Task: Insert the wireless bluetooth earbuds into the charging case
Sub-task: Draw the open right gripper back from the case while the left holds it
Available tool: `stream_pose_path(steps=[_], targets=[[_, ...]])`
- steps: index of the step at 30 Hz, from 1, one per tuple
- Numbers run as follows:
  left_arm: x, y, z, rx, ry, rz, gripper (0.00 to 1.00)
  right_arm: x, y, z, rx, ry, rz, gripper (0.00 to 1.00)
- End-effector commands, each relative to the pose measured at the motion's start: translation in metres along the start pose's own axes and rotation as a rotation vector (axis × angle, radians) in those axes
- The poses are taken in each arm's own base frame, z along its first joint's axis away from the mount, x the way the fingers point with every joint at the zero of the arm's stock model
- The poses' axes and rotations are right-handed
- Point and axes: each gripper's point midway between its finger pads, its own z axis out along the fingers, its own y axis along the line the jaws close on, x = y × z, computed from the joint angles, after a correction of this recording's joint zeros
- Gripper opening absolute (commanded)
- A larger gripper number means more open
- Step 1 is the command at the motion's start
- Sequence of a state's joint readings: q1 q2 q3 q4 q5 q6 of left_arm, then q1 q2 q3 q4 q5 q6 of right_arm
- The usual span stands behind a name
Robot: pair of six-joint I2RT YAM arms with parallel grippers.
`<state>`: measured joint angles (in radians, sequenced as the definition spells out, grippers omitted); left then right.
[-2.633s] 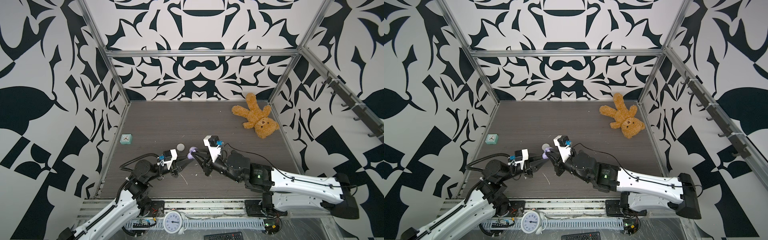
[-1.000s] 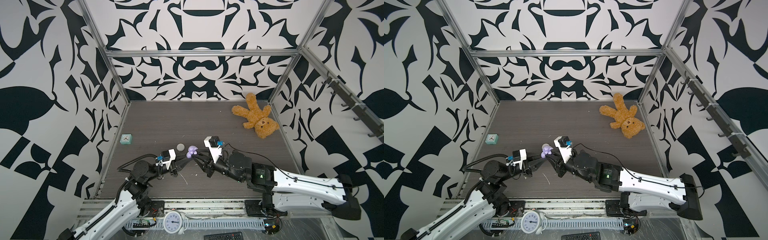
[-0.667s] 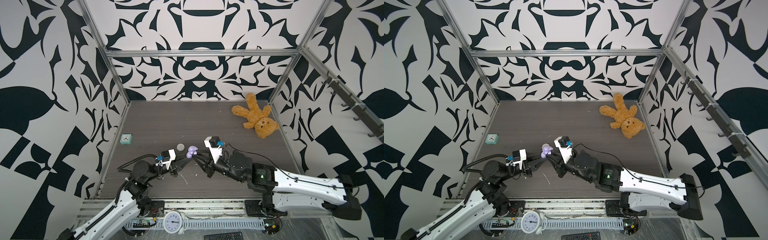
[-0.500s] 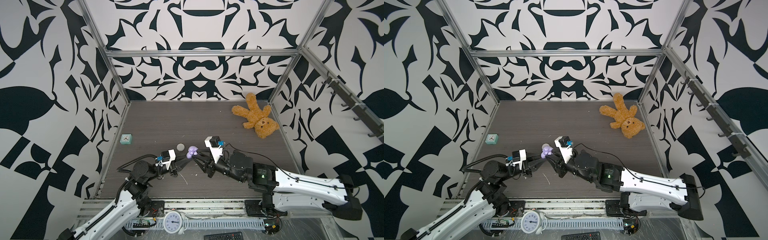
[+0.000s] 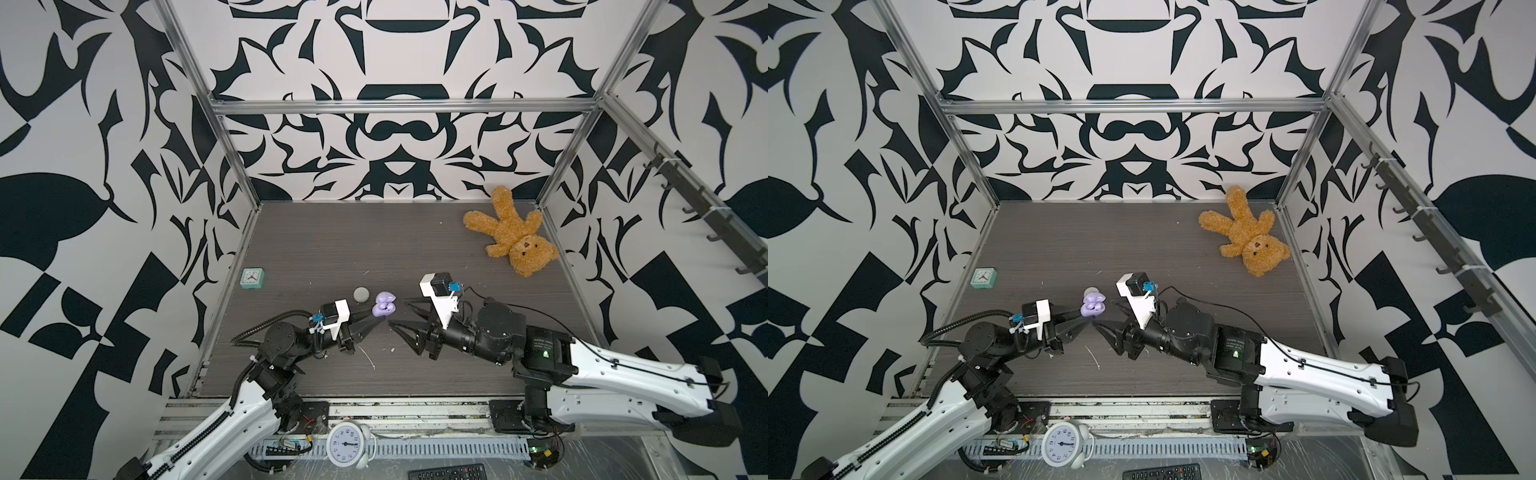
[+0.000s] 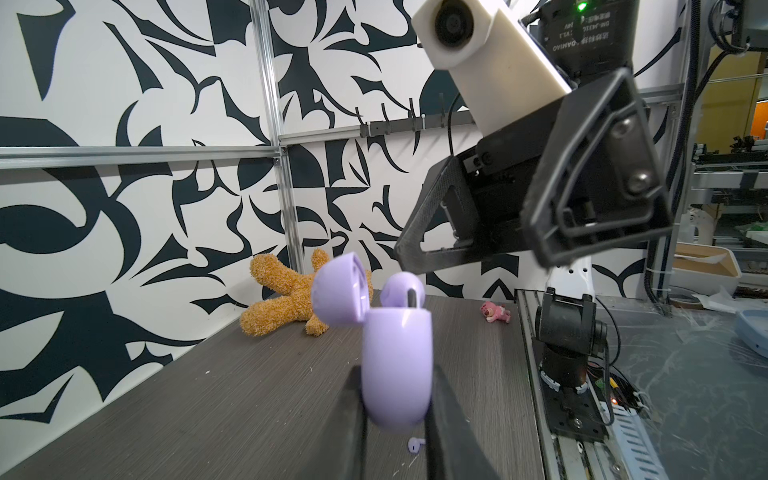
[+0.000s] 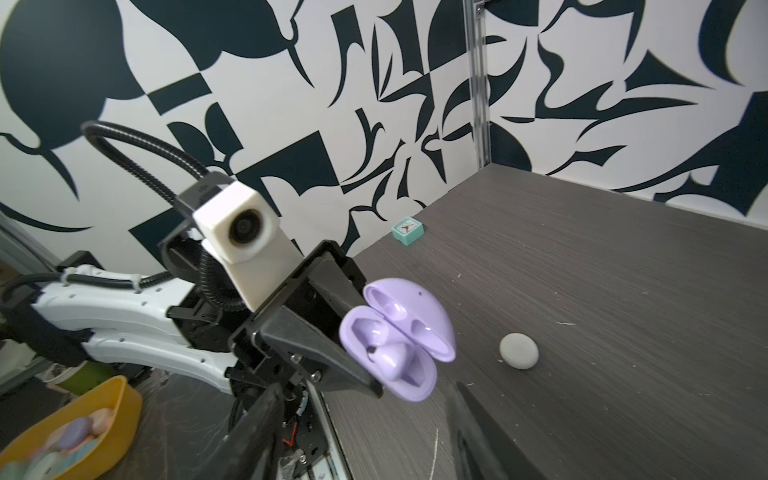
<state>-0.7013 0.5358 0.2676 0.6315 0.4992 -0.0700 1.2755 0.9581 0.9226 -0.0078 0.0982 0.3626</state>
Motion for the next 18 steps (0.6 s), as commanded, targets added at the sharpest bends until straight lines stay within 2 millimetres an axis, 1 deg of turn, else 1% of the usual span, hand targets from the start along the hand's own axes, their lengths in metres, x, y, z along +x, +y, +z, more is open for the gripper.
stream_pose_path(steps=[1, 5, 11, 18], targets=[[-0.012, -0.005, -0.001, 0.022, -0.038, 0.035, 0.0, -0.017, 0.024, -0.006, -0.119, -0.016, -0.007, 0.68], [-0.011, -0.005, -0.001, 0.021, -0.037, 0.035, 0.0, -0.015, 0.03, 0.0, -0.154, 0.009, 0.009, 0.69], [-0.012, -0.005, -0.001, 0.024, -0.037, 0.035, 0.0, -0.019, 0.028, 0.005, -0.15, 0.009, 0.023, 0.69], [-0.012, -0.006, -0.001, 0.025, -0.038, 0.036, 0.0, -0.017, 0.028, 0.008, -0.155, 0.016, 0.024, 0.68]])
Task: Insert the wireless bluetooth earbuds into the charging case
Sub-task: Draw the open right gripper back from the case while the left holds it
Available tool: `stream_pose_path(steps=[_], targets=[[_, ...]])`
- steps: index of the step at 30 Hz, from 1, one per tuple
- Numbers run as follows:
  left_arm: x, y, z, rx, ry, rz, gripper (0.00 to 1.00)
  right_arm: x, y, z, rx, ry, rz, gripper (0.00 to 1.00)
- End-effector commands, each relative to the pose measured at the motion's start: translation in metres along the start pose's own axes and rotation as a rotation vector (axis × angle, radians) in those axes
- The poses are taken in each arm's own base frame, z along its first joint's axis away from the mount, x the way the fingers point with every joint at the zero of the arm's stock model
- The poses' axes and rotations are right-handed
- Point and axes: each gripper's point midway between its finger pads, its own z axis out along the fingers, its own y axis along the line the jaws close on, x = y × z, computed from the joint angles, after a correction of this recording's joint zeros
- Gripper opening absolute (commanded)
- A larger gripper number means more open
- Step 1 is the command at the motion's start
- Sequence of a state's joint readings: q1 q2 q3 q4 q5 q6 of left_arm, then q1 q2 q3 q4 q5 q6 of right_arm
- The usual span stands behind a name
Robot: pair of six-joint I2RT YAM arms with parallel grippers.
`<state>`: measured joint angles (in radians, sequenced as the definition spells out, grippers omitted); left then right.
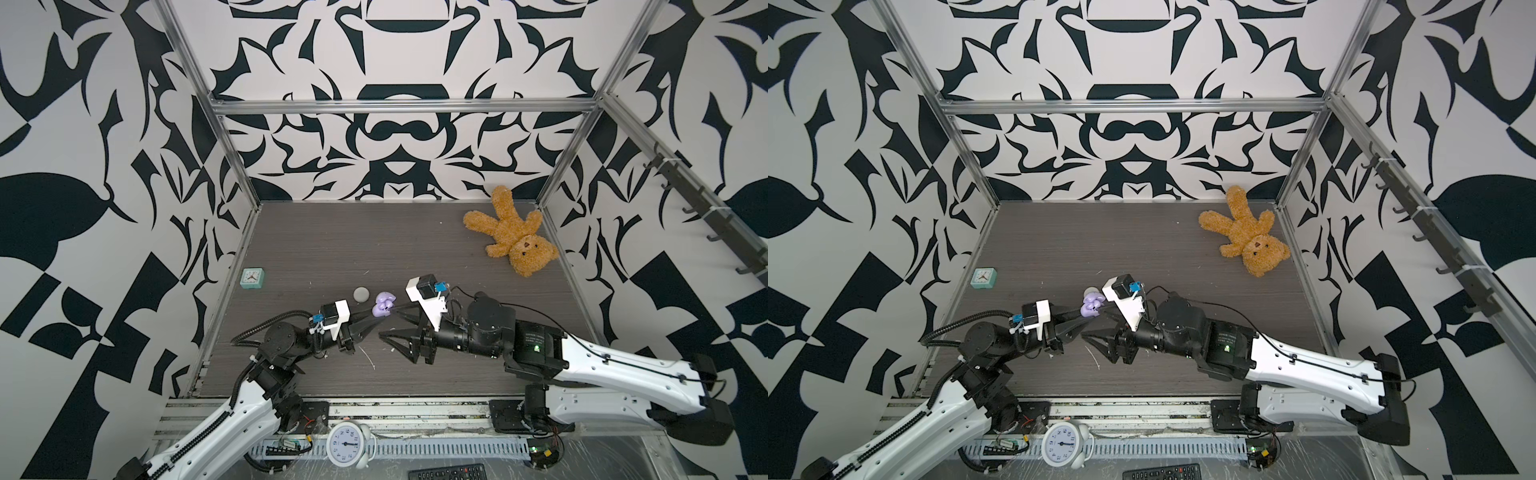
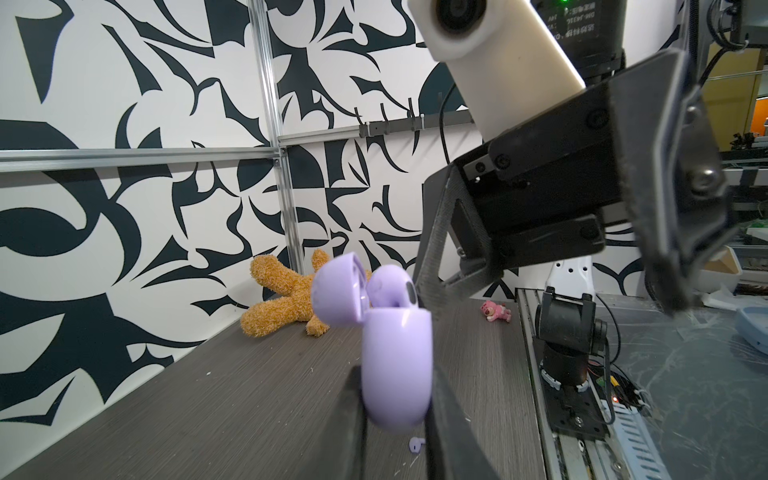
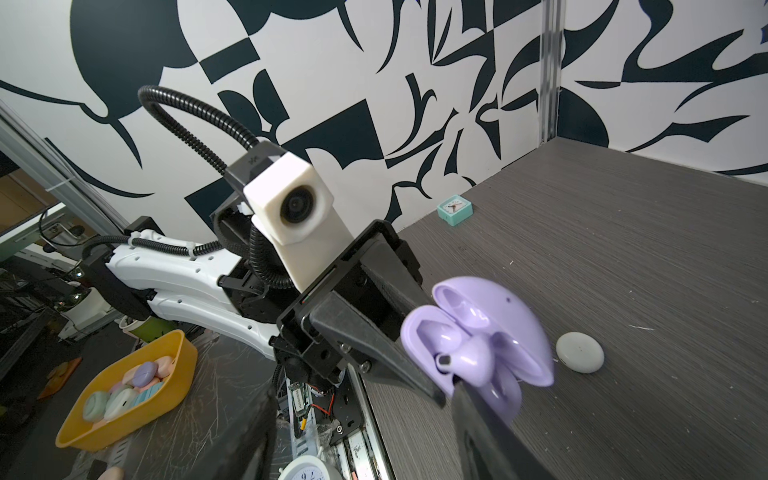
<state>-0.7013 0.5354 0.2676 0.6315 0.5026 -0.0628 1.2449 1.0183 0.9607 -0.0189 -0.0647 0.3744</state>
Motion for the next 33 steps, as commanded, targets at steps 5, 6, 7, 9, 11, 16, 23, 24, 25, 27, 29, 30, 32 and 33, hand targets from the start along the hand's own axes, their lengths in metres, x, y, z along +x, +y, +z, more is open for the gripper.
stream_pose_path(steps=[5, 6, 7, 9, 11, 16, 23, 24, 25, 27, 29, 30, 32, 33], targets=[[-0.012, -0.005, -0.001, 0.021, -0.038, 0.028, 0.0, -0.022, 0.005, -0.006, -0.003, -0.06, -0.004, 0.68], [-0.012, -0.005, -0.001, 0.021, -0.04, 0.029, 0.0, -0.021, 0.004, -0.005, 0.0, -0.056, -0.003, 0.68], [-0.012, -0.005, -0.001, 0.022, -0.039, 0.029, 0.0, -0.021, 0.003, -0.004, 0.001, -0.054, -0.002, 0.68], [-0.012, -0.005, -0.001, 0.023, -0.038, 0.029, 0.0, -0.019, 0.002, -0.001, 0.01, -0.044, -0.004, 0.68], [-0.011, -0.005, -0.001, 0.024, -0.038, 0.03, 0.0, -0.019, -0.002, 0.001, 0.03, -0.046, -0.005, 0.68], [-0.011, -0.006, -0.001, 0.024, -0.037, 0.027, 0.0, -0.021, -0.007, 0.003, 0.049, -0.051, -0.008, 0.67], [-0.012, -0.006, -0.002, 0.025, -0.04, 0.03, 0.0, -0.018, -0.009, 0.005, 0.063, -0.036, -0.014, 0.66], [-0.013, -0.006, -0.002, 0.023, -0.042, 0.031, 0.0, -0.017, -0.009, 0.004, 0.064, -0.031, -0.015, 0.66], [-0.013, -0.006, -0.002, 0.021, -0.042, 0.03, 0.0, -0.016, -0.009, 0.003, 0.061, -0.029, -0.015, 0.66], [-0.013, -0.006, -0.002, 0.021, -0.043, 0.031, 0.0, -0.014, -0.008, 0.002, 0.052, -0.026, -0.015, 0.66], [-0.013, -0.006, -0.002, 0.021, -0.044, 0.032, 0.0, -0.013, -0.007, 0.0, 0.044, -0.02, -0.015, 0.66], [-0.014, -0.006, -0.002, 0.021, -0.045, 0.032, 0.0, -0.012, -0.006, 0.0, 0.042, -0.016, -0.015, 0.66], [-0.013, -0.005, -0.002, 0.02, -0.044, 0.032, 0.0, -0.009, -0.006, -0.001, 0.039, -0.005, -0.013, 0.66], [-0.013, -0.005, -0.002, 0.02, -0.044, 0.032, 0.0, -0.009, -0.006, -0.001, 0.037, -0.002, -0.011, 0.66]])
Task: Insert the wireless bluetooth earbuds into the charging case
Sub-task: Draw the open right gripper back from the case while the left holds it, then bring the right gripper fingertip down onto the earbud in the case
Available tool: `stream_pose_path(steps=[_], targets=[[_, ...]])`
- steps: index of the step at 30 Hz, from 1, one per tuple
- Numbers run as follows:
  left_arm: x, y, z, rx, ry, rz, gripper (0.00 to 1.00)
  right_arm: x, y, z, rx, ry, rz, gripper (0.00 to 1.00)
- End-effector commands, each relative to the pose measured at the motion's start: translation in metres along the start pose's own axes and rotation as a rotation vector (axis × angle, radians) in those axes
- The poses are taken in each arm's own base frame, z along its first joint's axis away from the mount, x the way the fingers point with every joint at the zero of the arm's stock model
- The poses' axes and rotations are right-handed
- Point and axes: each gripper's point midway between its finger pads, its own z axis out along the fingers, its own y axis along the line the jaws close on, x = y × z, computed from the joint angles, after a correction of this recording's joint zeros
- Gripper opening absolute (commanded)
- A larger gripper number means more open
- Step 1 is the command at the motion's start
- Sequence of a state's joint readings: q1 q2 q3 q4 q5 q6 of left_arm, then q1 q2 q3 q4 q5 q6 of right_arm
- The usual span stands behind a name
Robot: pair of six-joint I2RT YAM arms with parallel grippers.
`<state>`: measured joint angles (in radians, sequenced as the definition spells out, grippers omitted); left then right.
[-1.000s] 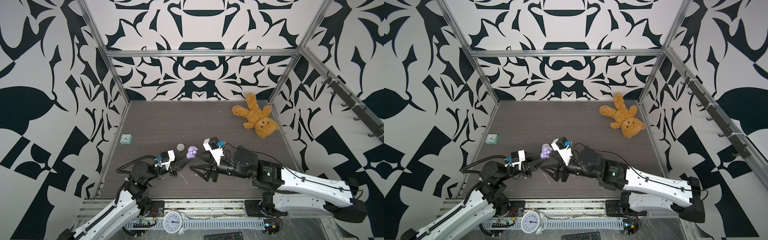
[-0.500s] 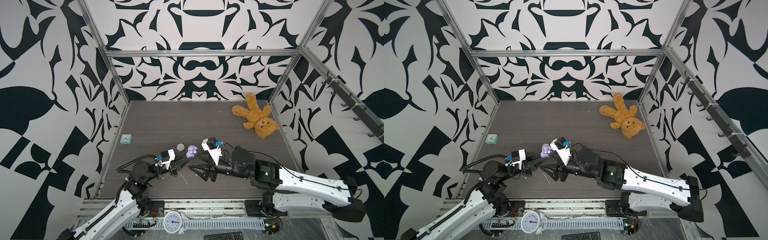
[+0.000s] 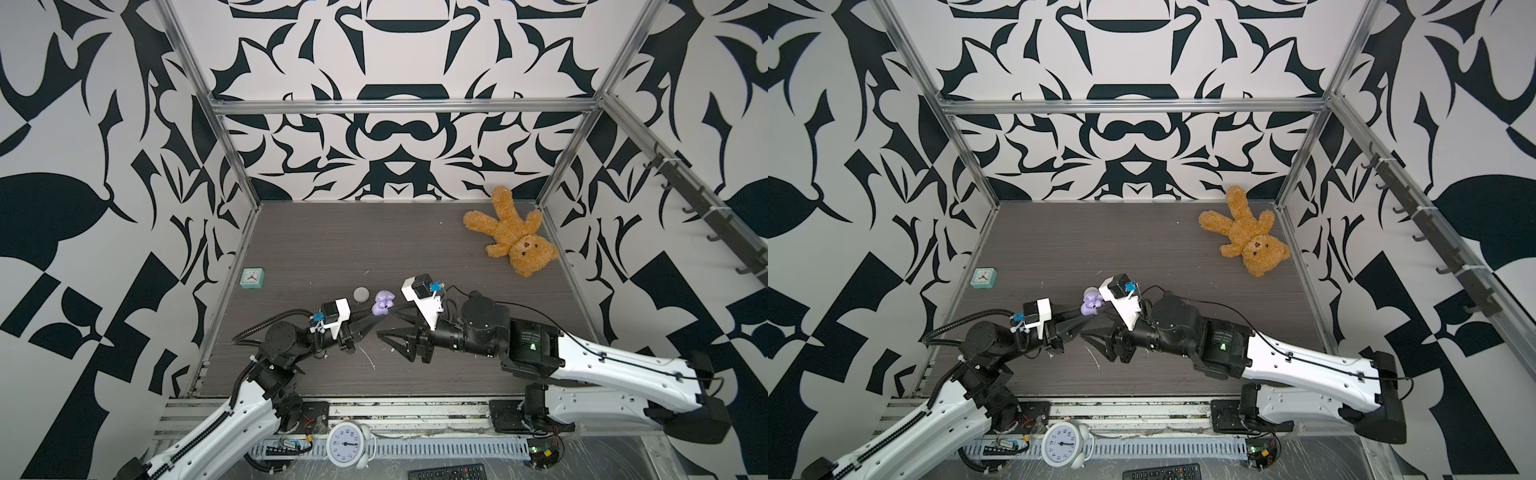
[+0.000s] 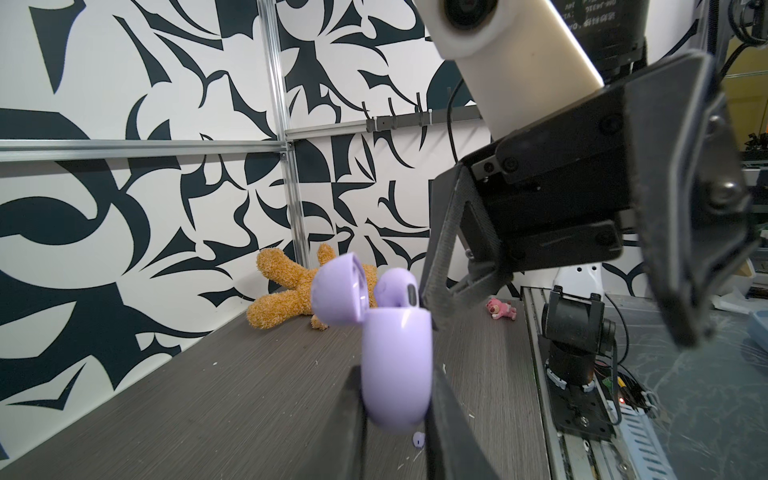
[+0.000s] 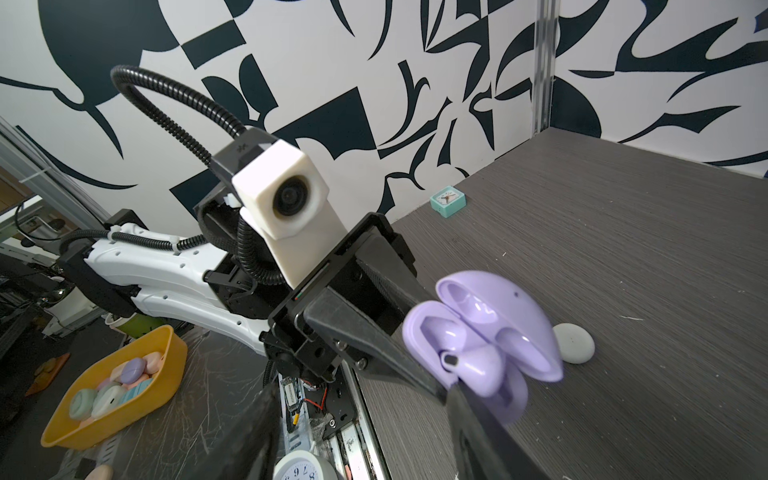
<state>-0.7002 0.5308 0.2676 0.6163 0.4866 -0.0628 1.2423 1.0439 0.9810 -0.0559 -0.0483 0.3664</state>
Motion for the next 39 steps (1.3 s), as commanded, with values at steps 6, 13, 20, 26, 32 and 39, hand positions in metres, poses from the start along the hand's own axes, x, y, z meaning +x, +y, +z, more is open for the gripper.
stream_pose_path(steps=[6, 13, 20, 26, 32, 39], targets=[[-0.016, -0.008, -0.002, 0.033, -0.054, 0.04, 0.0, -0.014, -0.001, -0.011, 0.015, -0.033, -0.005, 0.67], [-0.015, -0.008, -0.002, 0.036, -0.051, 0.038, 0.0, -0.018, -0.007, -0.011, 0.052, -0.047, -0.007, 0.67], [-0.014, -0.008, -0.002, 0.036, -0.049, 0.038, 0.0, -0.024, -0.006, -0.009, 0.059, -0.063, -0.014, 0.67], [-0.014, -0.008, -0.001, 0.038, -0.046, 0.036, 0.0, -0.029, -0.003, -0.008, 0.043, -0.068, -0.027, 0.67], [-0.013, -0.008, -0.002, 0.038, -0.043, 0.038, 0.0, -0.035, 0.001, -0.012, 0.031, -0.086, -0.039, 0.67], [-0.012, -0.009, -0.001, 0.042, -0.04, 0.035, 0.0, -0.033, -0.001, -0.008, 0.04, -0.071, -0.047, 0.68]])
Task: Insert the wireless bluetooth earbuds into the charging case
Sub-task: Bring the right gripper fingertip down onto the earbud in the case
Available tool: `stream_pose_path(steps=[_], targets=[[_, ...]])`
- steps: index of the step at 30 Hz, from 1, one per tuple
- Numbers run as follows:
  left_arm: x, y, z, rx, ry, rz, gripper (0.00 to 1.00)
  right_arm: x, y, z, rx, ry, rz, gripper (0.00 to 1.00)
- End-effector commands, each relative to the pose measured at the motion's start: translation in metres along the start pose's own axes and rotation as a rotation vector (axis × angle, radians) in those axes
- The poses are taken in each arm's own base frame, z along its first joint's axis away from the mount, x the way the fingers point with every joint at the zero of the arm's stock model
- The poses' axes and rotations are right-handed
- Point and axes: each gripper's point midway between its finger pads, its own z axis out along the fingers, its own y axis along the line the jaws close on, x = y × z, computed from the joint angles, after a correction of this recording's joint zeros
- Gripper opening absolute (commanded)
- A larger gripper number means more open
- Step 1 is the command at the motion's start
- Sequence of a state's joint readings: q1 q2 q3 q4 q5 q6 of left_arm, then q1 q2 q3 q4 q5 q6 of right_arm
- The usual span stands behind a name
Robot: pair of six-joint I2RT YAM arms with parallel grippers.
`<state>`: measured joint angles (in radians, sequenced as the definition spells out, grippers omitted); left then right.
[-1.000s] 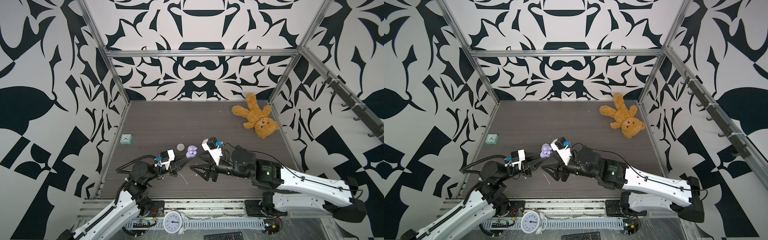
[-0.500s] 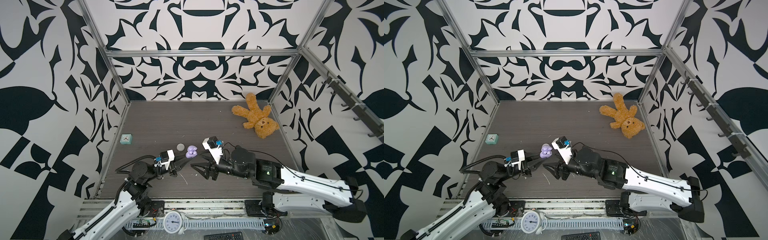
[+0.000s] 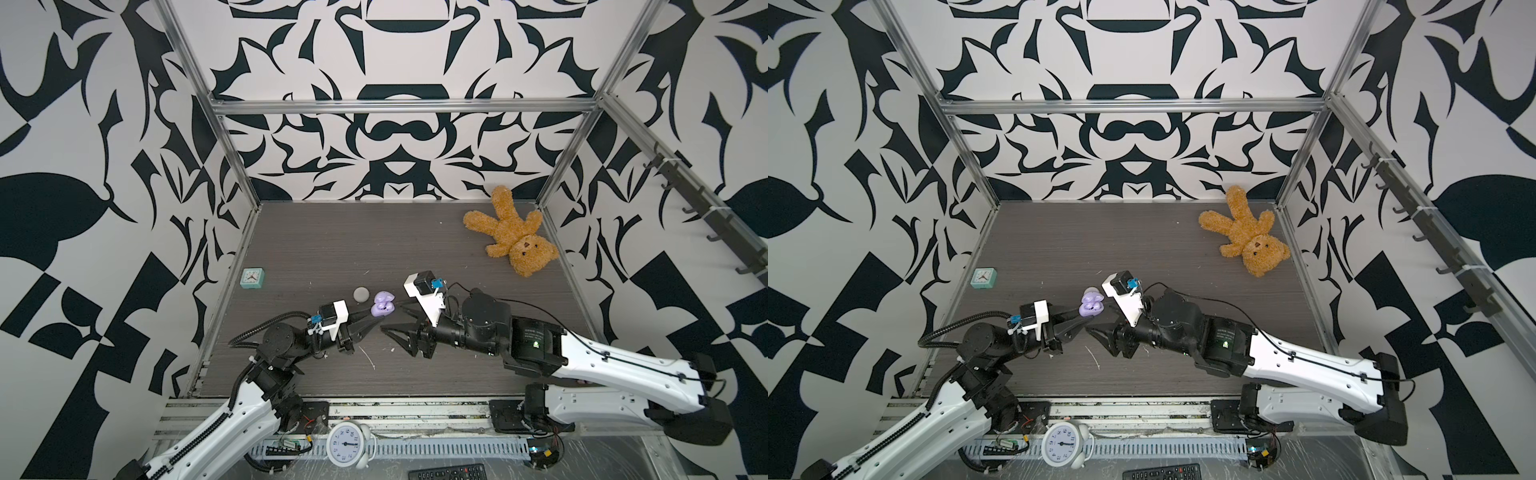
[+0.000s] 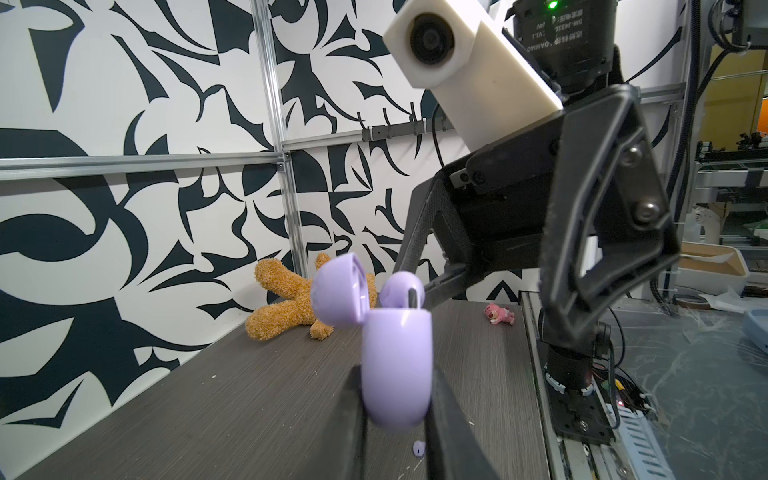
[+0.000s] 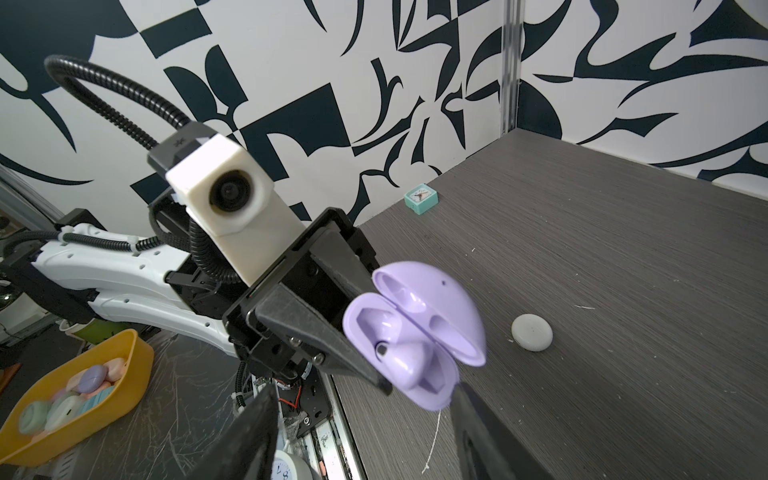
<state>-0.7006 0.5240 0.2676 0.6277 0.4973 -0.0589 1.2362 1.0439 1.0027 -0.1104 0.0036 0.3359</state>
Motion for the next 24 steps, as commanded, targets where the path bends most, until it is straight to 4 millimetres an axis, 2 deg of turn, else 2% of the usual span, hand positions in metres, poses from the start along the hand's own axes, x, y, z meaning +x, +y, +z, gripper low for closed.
stream_pose_path(steps=[1, 24], targets=[[-0.007, -0.006, 0.0, 0.029, -0.024, 0.022, 0.0, -0.033, 0.009, -0.007, -0.022, -0.087, -0.017, 0.68], [-0.007, -0.006, 0.0, 0.034, -0.019, 0.019, 0.0, -0.034, 0.025, -0.005, -0.108, -0.084, -0.031, 0.66]])
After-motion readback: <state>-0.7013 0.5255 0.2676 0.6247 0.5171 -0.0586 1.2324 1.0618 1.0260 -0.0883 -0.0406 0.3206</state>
